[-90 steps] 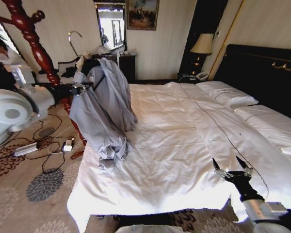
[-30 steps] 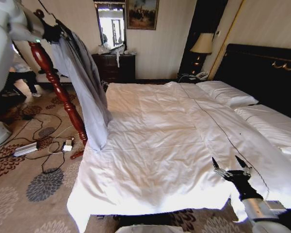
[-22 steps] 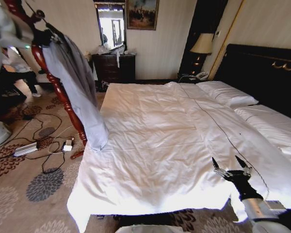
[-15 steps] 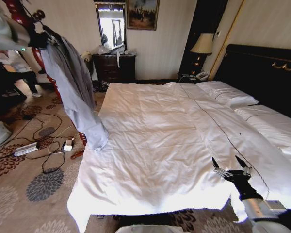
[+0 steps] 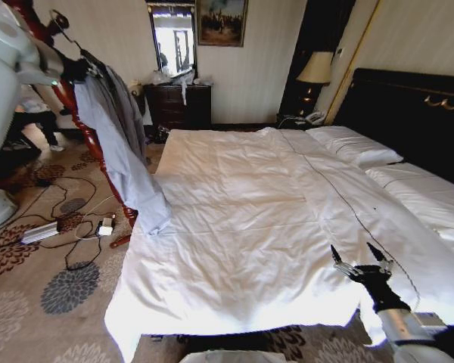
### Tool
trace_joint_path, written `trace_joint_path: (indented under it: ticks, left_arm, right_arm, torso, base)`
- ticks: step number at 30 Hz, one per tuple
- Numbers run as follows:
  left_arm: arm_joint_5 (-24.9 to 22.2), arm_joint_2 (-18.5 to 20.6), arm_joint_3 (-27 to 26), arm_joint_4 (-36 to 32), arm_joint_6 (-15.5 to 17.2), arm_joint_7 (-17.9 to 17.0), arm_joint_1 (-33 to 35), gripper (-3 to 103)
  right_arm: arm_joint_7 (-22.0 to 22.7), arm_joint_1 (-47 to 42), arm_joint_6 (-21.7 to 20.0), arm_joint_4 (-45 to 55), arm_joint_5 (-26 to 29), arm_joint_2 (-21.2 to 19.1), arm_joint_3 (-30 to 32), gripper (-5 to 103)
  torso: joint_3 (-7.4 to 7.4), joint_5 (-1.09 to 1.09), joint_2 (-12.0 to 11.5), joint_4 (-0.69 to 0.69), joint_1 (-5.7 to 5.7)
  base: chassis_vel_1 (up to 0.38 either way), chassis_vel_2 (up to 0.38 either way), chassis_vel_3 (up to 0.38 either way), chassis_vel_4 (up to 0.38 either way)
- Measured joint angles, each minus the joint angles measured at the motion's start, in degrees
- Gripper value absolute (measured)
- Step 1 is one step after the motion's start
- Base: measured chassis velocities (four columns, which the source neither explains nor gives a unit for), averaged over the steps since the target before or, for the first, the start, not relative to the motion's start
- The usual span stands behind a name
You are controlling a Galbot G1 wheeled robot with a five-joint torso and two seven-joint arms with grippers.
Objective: Pick up the clothes from the bed and hang them on the clothes hanger.
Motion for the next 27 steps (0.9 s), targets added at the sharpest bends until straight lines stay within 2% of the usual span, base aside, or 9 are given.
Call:
trace_joint_path:
  ticks: [13,14,16,19,21,22,25,27]
  left_arm:
    - [-0.8,0.0,-1.3,0.1,0.0,-1.8,0.3,16]
    - [-0.9,0.0,-1.4,-0.1,0.0,-2.0,0.3,21]
    - [-1.1,0.1,-1.6,-0.5,0.0,-2.3,0.3,21]
    - [-1.5,0.4,-2.0,-1.3,0.0,-2.9,0.3,37]
    - [-1.5,0.5,-2.0,-1.6,0.0,-3.0,0.3,37]
    - [-1.4,0.8,-2.1,-2.2,0.0,-3.2,0.3,48]
    - [-1.2,1.4,-2.6,-3.4,0.0,-3.4,0.7,53]
    - [-0.8,2.7,-3.5,-6.0,0.0,-3.8,1.5,64]
  right_arm:
    - [0.0,0.0,0.0,0.0,0.0,0.0,0.0,100]
    - [0.0,0.0,0.0,0.0,0.0,0.0,0.0,100]
    - [0.0,0.0,0.0,0.0,0.0,0.0,0.0,100]
    - [0.0,0.0,0.0,0.0,0.0,0.0,0.0,100]
    - [0.0,0.0,0.0,0.0,0.0,0.0,0.0,100]
    - [0.0,0.0,0.0,0.0,0.0,0.0,0.0,100]
    - [0.0,0.0,0.0,0.0,0.0,0.0,0.0,100]
    - [0.0,0.0,0.0,0.0,0.0,0.0,0.0,100]
  torso:
    - [0.00,0.00,0.0,0.01,0.00]
    - [0.00,0.00,0.0,0.01,0.00]
    - [0.00,0.01,0.0,0.01,0.00]
    - [0.00,0.02,0.0,0.00,0.00]
    - [0.00,0.01,0.0,0.00,0.00]
    - [0.00,0.01,0.0,0.00,0.00]
    - [0.00,0.01,0.0,0.00,-0.01]
    - [-0.01,0.01,0.0,0.00,0.00]
  base:
    - [0.000,0.000,0.000,0.000]
    - [0.000,0.000,0.000,0.000]
    - [0.000,0.000,0.000,0.000]
    - [0.000,0.000,0.000,0.000]
    - [0.000,0.000,0.000,0.000]
    - [0.000,0.000,0.000,0.000]
    - [0.000,0.000,0.000,0.000]
    - [0.000,0.000,0.000,0.000]
